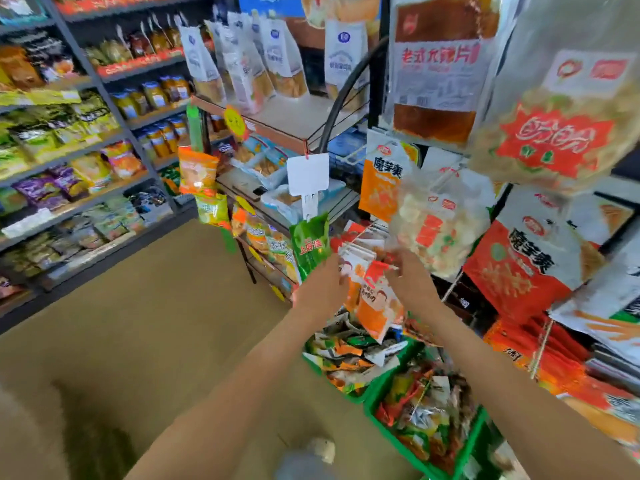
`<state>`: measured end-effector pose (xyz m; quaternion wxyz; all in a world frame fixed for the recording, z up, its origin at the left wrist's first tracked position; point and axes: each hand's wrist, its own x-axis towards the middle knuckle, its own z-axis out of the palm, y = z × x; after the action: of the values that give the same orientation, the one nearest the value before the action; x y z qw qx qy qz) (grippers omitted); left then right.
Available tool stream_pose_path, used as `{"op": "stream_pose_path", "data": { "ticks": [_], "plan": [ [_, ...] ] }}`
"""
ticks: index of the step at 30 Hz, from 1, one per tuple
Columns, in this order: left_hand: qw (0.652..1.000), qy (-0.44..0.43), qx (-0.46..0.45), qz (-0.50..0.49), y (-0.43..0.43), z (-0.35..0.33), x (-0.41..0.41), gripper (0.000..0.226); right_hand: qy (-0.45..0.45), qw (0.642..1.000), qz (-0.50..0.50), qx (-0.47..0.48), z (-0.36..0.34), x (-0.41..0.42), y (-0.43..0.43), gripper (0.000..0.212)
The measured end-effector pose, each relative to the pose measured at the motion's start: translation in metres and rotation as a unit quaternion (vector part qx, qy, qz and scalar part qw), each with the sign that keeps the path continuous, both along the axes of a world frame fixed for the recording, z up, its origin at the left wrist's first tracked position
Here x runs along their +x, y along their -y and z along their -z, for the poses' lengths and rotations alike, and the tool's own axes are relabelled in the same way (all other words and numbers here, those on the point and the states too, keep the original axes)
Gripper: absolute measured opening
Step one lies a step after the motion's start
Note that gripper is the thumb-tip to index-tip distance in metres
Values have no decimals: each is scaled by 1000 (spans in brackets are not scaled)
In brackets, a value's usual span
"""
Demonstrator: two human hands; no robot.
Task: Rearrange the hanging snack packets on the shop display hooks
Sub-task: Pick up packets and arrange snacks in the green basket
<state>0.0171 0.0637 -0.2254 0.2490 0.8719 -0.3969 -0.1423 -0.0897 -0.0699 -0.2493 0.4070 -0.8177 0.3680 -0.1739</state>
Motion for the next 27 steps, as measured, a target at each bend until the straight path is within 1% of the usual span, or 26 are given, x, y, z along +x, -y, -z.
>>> {"op": "stream_pose_path", "data": {
  "ticks": [3,7,9,11,14,16,18,19,21,23,25,27],
  "plan": [
    [998,22,-4,61,43,-1,45,33,-15,994,104,-18,2,9,47,40],
    [991,22,-49,126,105,-14,83,29,5,981,183,-67,-12,28,84,31],
    [983,29,-73,165,137,-25,87,32,28,967,238,-87,-25,35,96,28],
    [974,42,-98,200,164,-32,82,35,59,950,279,-126,-34,37,101,23],
    [960,55,-128,242,196,-36,70,45,86,927,330,-154,-39,30,109,28],
    [950,89,-149,258,216,-39,64,50,56,924,327,-191,-43,23,120,40],
    [942,128,-160,266,229,-42,58,51,-7,939,280,-200,-44,19,133,51],
    [938,149,-155,271,234,-45,55,50,-26,950,253,-181,-45,20,137,52],
    [934,192,-115,278,245,-45,51,44,-35,962,227,-146,-46,23,142,45],
    [934,215,-74,277,253,-45,50,38,-25,961,237,-142,-48,25,145,32],
    [937,209,-62,271,257,-47,49,32,-14,957,245,-153,-52,26,143,21],
    [935,207,-59,283,254,-47,51,29,-16,952,252,-173,-55,26,140,16]
  ]
}}
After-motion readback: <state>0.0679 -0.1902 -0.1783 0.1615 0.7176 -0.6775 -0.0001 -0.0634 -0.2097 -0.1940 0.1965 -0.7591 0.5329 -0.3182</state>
